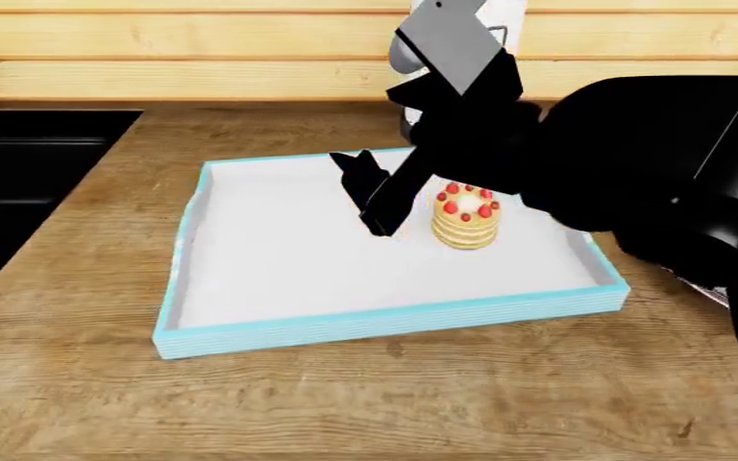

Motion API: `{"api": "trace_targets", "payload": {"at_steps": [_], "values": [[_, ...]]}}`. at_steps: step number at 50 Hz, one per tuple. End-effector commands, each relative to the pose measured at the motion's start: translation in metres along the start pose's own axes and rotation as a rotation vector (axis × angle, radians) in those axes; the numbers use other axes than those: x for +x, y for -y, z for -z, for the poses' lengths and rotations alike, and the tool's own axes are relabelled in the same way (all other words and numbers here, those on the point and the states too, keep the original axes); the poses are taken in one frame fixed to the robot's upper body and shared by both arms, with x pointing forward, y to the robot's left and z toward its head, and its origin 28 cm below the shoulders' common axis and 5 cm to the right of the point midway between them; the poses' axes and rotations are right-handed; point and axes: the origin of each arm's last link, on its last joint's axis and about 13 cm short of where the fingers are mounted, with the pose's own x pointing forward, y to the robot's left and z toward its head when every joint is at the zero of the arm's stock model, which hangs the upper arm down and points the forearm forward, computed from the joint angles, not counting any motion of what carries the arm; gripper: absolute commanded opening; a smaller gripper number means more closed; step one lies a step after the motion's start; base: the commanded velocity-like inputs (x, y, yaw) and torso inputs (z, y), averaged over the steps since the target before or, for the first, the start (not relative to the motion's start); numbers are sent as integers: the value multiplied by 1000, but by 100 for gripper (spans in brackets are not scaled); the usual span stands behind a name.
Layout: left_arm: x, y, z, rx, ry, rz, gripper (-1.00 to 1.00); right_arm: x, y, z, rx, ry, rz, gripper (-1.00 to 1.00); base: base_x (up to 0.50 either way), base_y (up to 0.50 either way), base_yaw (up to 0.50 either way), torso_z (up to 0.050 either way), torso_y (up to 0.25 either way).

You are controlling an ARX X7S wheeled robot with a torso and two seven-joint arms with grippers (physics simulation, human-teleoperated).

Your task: Move the dessert items from the plate to the tray.

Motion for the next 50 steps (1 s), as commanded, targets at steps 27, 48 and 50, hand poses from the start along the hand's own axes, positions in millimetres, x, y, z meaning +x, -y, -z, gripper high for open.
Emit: {"api": "trace_targets", "payload": {"at_steps": [27, 48, 50], "values": [[0, 0, 0, 1, 0, 0, 100, -8, 0, -11, -38, 27, 33, 100, -2, 500, 0, 0, 0], [0, 0, 0, 2, 0, 1, 100, -9, 1, -14, -49, 34, 56, 100, -223, 500, 0, 0, 0], [0, 0, 0, 2, 0, 1, 100, -9, 2, -14, -49, 37, 58, 100, -213, 500, 0, 0, 0]]}}
